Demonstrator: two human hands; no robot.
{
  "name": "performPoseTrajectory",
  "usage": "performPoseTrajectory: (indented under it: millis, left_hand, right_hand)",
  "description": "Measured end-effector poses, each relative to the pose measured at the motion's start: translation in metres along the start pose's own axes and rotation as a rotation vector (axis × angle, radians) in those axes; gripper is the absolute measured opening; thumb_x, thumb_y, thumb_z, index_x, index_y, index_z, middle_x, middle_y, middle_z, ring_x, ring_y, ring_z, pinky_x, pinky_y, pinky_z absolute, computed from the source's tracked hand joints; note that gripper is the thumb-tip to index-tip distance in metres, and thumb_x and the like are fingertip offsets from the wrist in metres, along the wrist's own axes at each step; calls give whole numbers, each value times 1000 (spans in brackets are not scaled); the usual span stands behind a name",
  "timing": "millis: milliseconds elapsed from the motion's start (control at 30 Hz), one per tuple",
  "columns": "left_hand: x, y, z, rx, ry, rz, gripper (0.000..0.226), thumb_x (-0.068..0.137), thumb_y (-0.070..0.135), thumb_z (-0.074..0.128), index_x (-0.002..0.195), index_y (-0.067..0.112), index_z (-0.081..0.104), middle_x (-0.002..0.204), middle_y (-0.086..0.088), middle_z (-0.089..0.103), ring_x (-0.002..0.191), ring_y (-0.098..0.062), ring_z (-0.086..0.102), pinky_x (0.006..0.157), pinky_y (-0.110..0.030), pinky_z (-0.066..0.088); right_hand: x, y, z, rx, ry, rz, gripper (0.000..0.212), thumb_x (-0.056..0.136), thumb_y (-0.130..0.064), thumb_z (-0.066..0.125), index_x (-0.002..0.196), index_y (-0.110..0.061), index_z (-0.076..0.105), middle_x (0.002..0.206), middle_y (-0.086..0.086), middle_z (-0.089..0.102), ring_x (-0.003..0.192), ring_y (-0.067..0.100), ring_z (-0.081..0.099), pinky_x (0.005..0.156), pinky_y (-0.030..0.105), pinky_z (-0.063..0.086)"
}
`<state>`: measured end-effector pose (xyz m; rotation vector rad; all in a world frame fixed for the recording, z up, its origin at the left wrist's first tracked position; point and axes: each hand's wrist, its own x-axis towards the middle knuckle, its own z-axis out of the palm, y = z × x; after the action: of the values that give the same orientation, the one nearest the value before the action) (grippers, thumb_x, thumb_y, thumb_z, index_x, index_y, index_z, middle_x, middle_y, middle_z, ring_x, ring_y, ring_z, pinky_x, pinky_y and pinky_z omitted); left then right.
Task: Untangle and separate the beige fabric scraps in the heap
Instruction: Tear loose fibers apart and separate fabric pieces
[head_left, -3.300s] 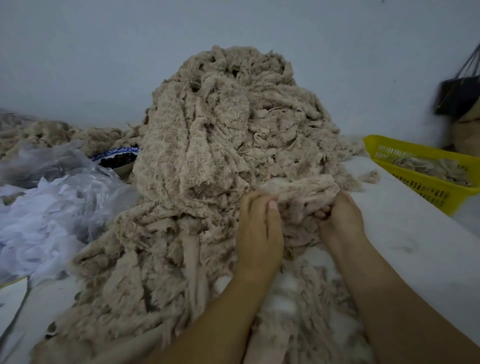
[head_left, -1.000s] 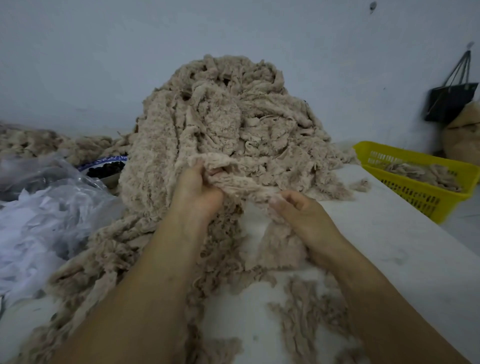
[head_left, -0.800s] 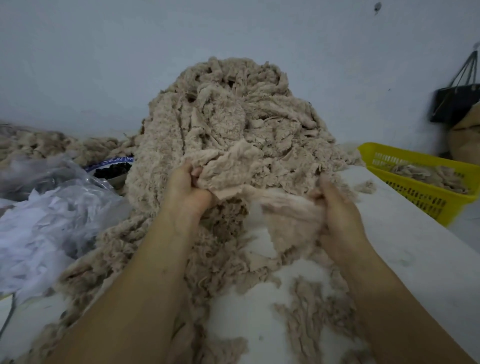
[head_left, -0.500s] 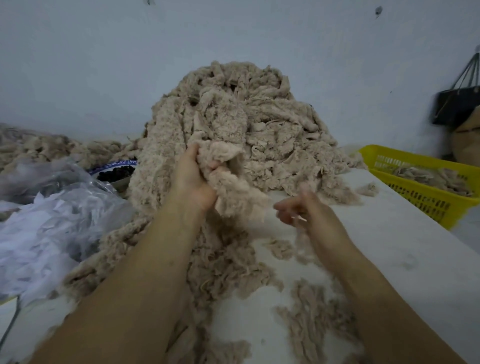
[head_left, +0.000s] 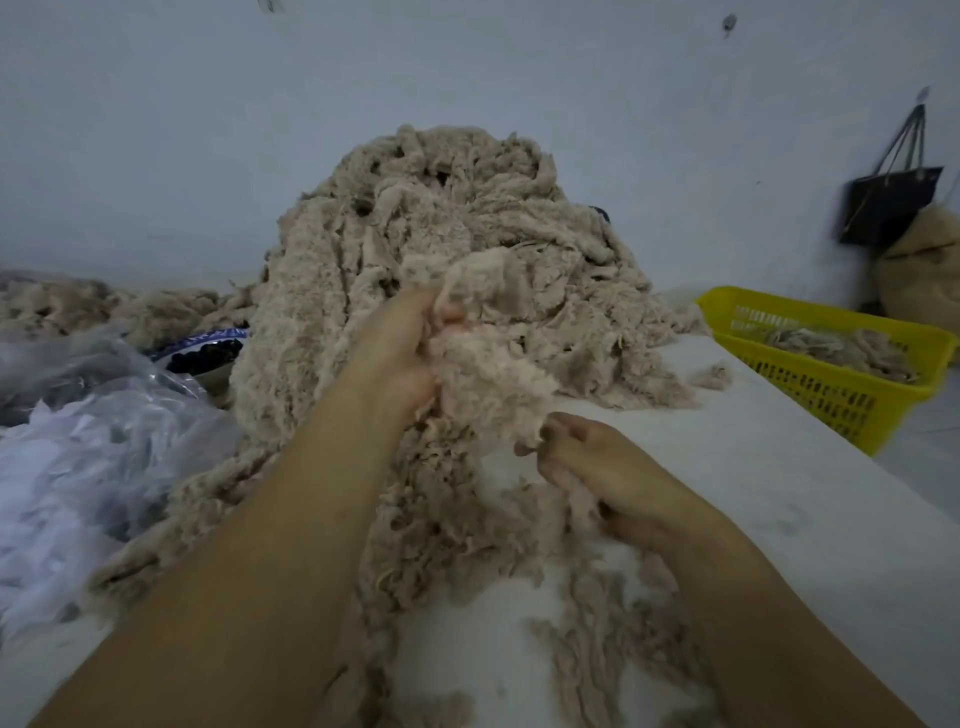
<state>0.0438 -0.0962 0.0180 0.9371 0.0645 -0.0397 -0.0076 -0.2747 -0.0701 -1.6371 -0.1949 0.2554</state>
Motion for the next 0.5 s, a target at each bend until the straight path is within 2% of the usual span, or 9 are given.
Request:
performPoseTrajectory:
  millis: [33, 100, 133, 200, 267, 333, 400, 467, 500]
  left_hand:
    - [-2, 1, -4, 343, 37, 104, 14, 100, 7, 45, 101, 11, 58, 70, -4, 58, 49, -8, 53, 40, -16, 38]
    - [-6, -6, -10, 1029, -42, 246, 16, 100, 21, 53, 110, 17, 65, 96, 4, 66, 82, -11, 62, 64, -23, 49]
    - [-7, -12, -11, 1275, -162, 223, 26, 99, 32, 55, 120, 21, 65, 111, 10, 65, 99, -10, 60, 80, -26, 47]
    - [-12, -20, -4, 1532, -430, 56, 52, 93, 67, 47, 127, 30, 64, 126, 15, 60, 112, -5, 53, 93, -24, 37]
    - [-10, -24, 5, 1618, -625, -8, 68, 79, 85, 45, 105, 27, 70, 113, 11, 68, 99, -6, 61, 92, -25, 46]
    - [0, -26, 14, 1542, -612, 47, 49, 89, 63, 61, 105, 18, 72, 108, 0, 74, 99, -18, 70, 96, -38, 54]
    - [16, -30, 23, 1366, -347, 183, 29, 97, 40, 61, 105, 14, 71, 105, -7, 75, 101, -27, 70, 95, -45, 55]
    - [28, -37, 39, 1159, -69, 286, 26, 100, 35, 56, 112, 15, 68, 109, -8, 72, 106, -29, 68, 95, -45, 55]
    - [30, -41, 50, 1095, -80, 266, 26, 100, 36, 53, 113, 17, 66, 111, -9, 71, 108, -30, 67, 96, -46, 55]
  right_hand:
    - [1, 0, -4, 112, -4, 22, 24, 94, -25, 63, 73, -26, 75, 69, -3, 63, 55, 11, 57, 56, 24, 43]
    - [3, -2, -7, 449, 6, 31, 19, 86, -29, 69, 71, -20, 77, 65, 1, 58, 49, 11, 53, 48, 22, 44]
    - [5, -2, -7, 591, 27, 21, 23, 87, -30, 67, 70, -19, 78, 65, 2, 56, 47, 11, 52, 47, 22, 44]
    - [10, -2, -7, 827, 110, 3, 30, 97, -23, 58, 75, -16, 78, 65, 3, 59, 43, 8, 49, 39, 20, 38]
    - [15, -1, -12, 1019, 230, 10, 27, 99, -18, 54, 84, -12, 76, 66, 2, 64, 42, 5, 47, 34, 17, 34]
    - [19, 5, -16, 1141, 327, 26, 24, 102, -18, 51, 90, -11, 70, 61, 0, 60, 40, 4, 43, 36, 16, 36]
    - [22, 14, -18, 1126, 423, 57, 21, 103, -24, 51, 92, -11, 64, 64, 0, 60, 39, 6, 40, 40, 18, 41]
    - [25, 23, -15, 873, 495, 103, 22, 102, -24, 51, 97, -8, 64, 86, 7, 69, 42, 8, 43, 45, 22, 45]
    - [26, 26, -11, 728, 497, 123, 20, 101, -22, 52, 100, -6, 65, 94, 10, 71, 43, 9, 45, 47, 24, 47]
